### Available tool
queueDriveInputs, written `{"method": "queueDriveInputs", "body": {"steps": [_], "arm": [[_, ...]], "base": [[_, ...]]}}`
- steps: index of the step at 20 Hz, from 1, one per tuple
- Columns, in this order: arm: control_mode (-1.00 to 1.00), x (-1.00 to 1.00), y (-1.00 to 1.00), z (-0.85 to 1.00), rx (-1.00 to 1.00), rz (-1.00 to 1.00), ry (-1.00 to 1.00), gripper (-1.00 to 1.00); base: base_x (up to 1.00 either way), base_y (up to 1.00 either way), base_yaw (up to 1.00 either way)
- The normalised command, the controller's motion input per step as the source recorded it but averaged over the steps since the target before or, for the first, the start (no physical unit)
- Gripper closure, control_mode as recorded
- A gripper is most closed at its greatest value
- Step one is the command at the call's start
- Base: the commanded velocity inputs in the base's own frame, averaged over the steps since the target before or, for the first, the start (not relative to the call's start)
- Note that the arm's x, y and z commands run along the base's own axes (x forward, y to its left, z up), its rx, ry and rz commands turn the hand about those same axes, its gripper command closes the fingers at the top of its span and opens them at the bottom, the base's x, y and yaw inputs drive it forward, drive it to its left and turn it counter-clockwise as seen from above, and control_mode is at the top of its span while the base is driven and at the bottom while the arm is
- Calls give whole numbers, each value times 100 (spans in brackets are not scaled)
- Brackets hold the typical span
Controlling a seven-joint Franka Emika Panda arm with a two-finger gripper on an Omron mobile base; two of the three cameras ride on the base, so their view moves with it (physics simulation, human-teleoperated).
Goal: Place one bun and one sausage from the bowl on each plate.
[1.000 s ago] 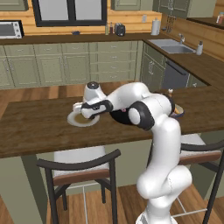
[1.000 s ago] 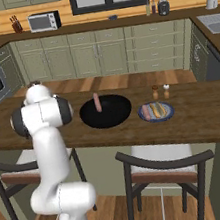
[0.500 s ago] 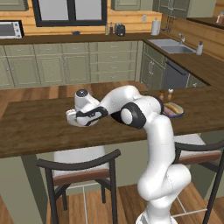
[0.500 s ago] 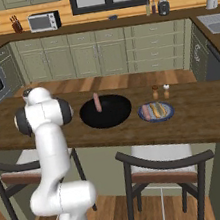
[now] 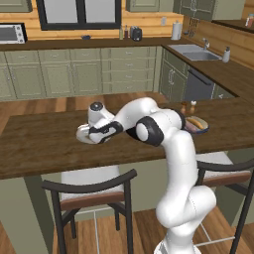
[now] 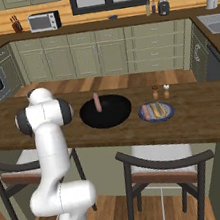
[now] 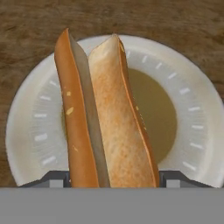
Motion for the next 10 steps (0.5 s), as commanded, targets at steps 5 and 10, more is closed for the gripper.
{"method": "queueDriveInputs", "body": {"steps": [5, 10], "arm": [[-100, 17, 39, -3, -1, 0, 0, 100], [-100, 10, 2, 0, 0, 0, 0, 100]], "base": [[0, 0, 0], [0, 0, 0]]}}
